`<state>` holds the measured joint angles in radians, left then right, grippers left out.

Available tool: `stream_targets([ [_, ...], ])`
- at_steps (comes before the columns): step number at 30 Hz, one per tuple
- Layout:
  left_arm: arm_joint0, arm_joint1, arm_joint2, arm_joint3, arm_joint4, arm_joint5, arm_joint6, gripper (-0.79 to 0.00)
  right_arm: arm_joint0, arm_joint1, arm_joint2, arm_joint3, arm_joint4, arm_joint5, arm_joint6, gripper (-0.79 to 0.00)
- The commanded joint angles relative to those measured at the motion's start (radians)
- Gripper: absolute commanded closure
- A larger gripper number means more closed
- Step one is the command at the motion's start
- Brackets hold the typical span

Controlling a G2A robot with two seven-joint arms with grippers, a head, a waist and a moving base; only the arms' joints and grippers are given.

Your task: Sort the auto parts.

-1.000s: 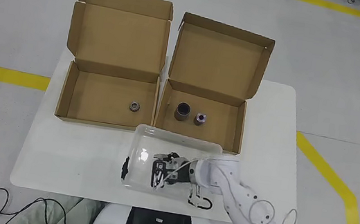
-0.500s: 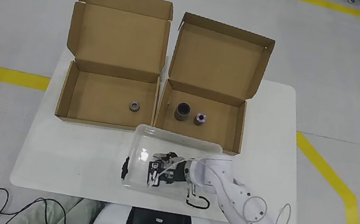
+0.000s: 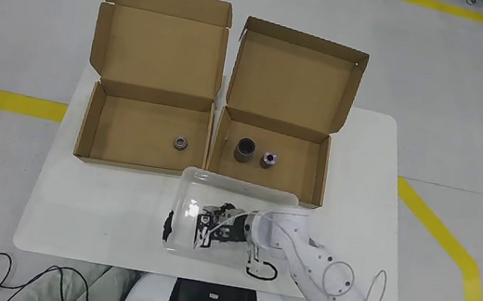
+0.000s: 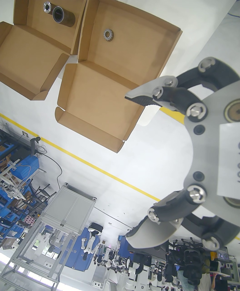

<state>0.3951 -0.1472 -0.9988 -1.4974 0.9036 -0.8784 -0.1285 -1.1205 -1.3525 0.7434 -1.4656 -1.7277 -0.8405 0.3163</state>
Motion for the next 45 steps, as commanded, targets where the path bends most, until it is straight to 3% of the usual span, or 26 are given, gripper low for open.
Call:
stream_targets([
  [1,0.0,0.0,0.0,0.0,0.0,0.0,0.0,-0.785,-0.002,0.002,0.003,-0.008,-0.002,0.008,-0.007,0.0],
  [11,0.0,0.0,0.0,0.0,0.0,0.0,0.0,-0.785,-0.04,0.032,0.074,-0.061,0.021,-0.002,-0.176,0.0],
  [31,0.0,0.0,0.0,0.0,0.0,0.0,0.0,-0.785,-0.059,0.075,0.177,-0.113,0.097,-0.019,-0.639,0.0],
  [45,0.0,0.0,0.0,0.0,0.0,0.0,0.0,-0.785,0.023,0.078,0.202,-0.182,0.177,-0.032,-0.729,0.0],
])
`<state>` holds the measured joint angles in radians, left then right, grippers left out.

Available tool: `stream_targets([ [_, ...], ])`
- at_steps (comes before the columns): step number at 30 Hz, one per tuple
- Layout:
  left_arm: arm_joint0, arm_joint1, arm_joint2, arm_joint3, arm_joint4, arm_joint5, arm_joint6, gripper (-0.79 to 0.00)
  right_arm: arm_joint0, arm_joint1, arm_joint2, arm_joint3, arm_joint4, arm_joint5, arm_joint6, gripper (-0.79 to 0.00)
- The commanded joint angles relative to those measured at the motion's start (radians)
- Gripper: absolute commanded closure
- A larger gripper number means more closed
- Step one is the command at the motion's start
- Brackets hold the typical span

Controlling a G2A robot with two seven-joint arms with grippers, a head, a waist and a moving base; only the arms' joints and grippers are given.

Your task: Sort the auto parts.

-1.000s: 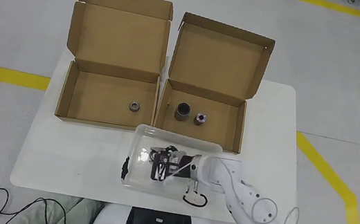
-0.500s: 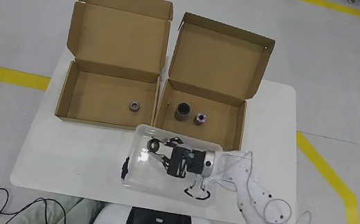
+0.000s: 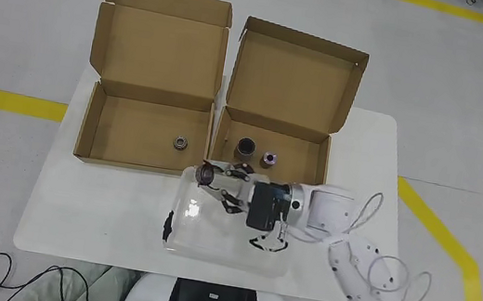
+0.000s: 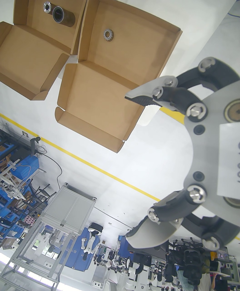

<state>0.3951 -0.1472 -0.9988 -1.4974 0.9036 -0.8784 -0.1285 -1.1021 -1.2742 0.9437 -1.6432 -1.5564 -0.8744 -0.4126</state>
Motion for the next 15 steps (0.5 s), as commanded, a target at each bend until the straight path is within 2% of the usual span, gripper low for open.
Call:
stream_targets([
  [1,0.0,0.0,0.0,0.0,0.0,0.0,0.0,-0.785,0.01,0.0,0.005,-0.011,0.012,0.005,0.0,0.0],
  [15,0.0,0.0,0.0,0.0,0.0,0.0,0.0,-0.785,0.085,0.001,0.057,-0.127,0.106,0.031,0.017,0.0],
])
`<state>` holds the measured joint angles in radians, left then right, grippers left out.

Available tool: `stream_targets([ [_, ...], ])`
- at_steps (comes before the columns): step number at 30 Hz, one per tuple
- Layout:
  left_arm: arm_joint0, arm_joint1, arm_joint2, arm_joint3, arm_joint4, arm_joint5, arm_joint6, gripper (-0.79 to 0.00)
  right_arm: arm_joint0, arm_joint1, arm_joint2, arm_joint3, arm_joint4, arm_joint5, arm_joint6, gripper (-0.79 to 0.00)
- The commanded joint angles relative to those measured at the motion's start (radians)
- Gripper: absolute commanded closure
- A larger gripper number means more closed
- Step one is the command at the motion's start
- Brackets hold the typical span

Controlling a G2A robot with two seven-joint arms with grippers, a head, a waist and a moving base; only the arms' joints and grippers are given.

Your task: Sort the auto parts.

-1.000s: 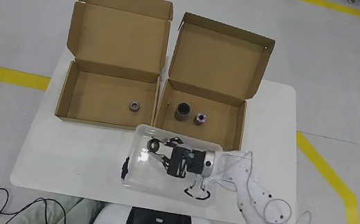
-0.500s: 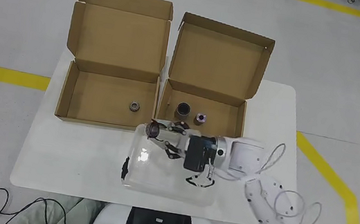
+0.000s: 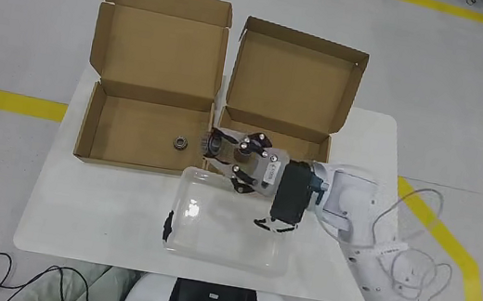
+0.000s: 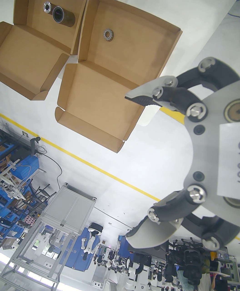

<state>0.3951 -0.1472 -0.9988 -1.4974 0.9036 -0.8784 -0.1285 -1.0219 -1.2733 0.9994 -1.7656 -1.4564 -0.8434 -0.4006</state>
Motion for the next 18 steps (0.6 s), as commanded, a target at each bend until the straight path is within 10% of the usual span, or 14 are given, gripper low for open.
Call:
stream_targets([
  [1,0.0,0.0,0.0,0.0,0.0,0.0,0.0,-0.785,0.012,-0.001,0.004,-0.01,0.013,0.0,0.011,0.0],
  [18,0.0,0.0,0.0,0.0,0.0,0.0,0.0,-0.785,0.084,-0.008,0.004,-0.083,0.053,0.057,0.085,0.0],
])
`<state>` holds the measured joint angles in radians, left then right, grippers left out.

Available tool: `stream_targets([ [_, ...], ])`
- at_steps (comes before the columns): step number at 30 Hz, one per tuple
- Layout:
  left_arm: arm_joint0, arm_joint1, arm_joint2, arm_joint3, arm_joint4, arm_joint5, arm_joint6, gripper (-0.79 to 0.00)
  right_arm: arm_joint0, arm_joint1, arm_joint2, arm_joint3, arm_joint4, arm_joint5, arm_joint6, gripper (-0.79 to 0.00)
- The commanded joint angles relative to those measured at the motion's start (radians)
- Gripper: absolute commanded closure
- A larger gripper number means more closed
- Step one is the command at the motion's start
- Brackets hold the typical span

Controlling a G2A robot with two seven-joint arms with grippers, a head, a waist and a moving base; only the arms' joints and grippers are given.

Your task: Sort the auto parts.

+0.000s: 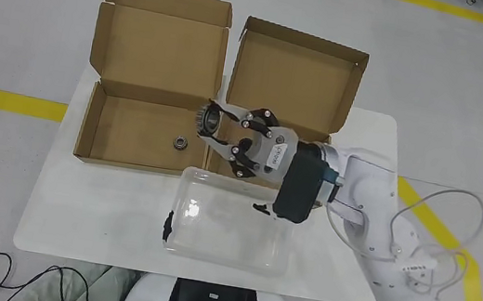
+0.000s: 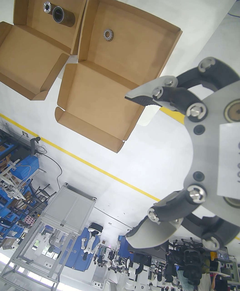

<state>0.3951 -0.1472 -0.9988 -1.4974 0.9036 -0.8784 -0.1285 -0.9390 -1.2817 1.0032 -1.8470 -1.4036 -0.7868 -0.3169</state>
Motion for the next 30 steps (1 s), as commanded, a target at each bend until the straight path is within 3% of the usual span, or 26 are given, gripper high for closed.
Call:
stream_targets([
  [1,0.0,0.0,0.0,0.0,0.0,0.0,0.0,-0.785,0.001,0.0,0.001,-0.002,0.001,0.002,0.002,0.0],
  [15,0.0,0.0,0.0,0.0,0.0,0.0,0.0,-0.785,-0.016,0.004,-0.027,0.029,-0.042,-0.02,0.039,0.0],
  [30,0.0,0.0,0.0,0.0,0.0,0.0,0.0,-0.785,0.002,-0.006,-0.118,0.171,-0.102,-0.026,0.07,0.0],
])
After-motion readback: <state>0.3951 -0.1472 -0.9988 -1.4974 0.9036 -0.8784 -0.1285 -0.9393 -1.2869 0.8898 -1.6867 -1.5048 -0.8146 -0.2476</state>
